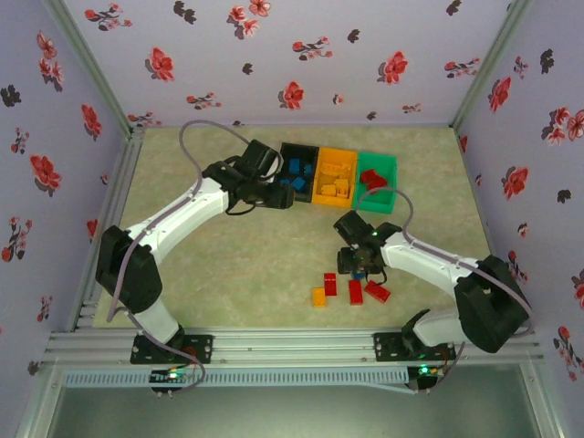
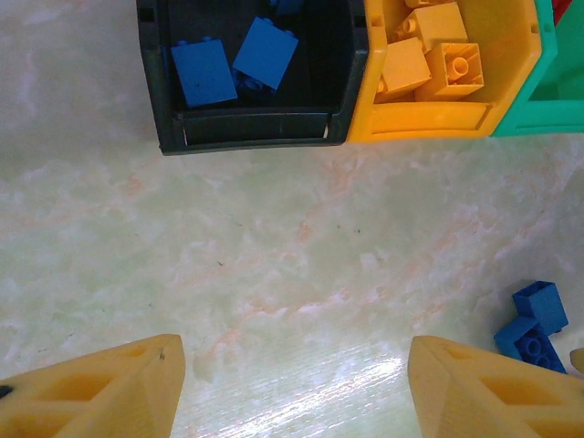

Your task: Sort the legos into containers by color

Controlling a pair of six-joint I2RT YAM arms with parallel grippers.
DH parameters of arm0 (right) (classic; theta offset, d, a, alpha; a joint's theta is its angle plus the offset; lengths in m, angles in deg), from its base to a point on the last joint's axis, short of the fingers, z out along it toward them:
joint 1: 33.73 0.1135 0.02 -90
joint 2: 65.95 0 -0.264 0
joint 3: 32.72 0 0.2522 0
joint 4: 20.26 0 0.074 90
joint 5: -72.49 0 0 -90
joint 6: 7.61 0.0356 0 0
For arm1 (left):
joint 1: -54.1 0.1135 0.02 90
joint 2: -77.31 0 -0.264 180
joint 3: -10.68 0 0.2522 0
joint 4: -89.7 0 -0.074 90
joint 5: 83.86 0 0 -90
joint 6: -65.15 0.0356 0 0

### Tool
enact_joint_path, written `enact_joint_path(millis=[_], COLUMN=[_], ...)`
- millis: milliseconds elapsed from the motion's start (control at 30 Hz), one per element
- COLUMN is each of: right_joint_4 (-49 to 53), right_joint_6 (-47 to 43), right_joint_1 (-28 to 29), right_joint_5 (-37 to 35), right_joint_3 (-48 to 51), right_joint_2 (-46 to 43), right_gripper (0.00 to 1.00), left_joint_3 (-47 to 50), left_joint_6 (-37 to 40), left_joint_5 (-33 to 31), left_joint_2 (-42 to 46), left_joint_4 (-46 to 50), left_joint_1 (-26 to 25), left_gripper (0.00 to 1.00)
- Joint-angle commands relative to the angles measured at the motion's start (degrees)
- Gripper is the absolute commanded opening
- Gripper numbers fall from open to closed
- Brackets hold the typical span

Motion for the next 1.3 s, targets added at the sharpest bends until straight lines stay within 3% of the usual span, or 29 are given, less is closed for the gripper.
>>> enact_joint_path(millis=[0, 667, 833, 1267], right_joint_4=[-0.91, -2.14, -1.66, 1.11], right_joint_6=[1.55, 1.14, 0.42, -5.35], right_joint_1=[0.42, 0.42, 0.42, -0.71], right_joint_5=[-1.58, -1.86, -2.19, -1.61], right_joint_3=[0.52, -0.43, -1.82, -19.07], right_joint_2=[1.25, 5.43, 5.78, 10.27], right_gripper=[0.57, 0.42, 0.32, 0.27], left_joint_3=[0.89, 2.43, 2.86, 5.35], left_joint_6=[-0.09, 0.37, 0.32, -0.16], left_joint_5=[-1.50, -2.28, -2.56, -4.82], left_joint_2=[1.92, 3.83, 4.67, 9.70], left_joint_4=[1.40, 2.05, 2.43, 4.60], left_joint_1=[0.41, 0.58, 0.58, 0.68], left_gripper=[0.66, 0.65, 0.65, 0.65])
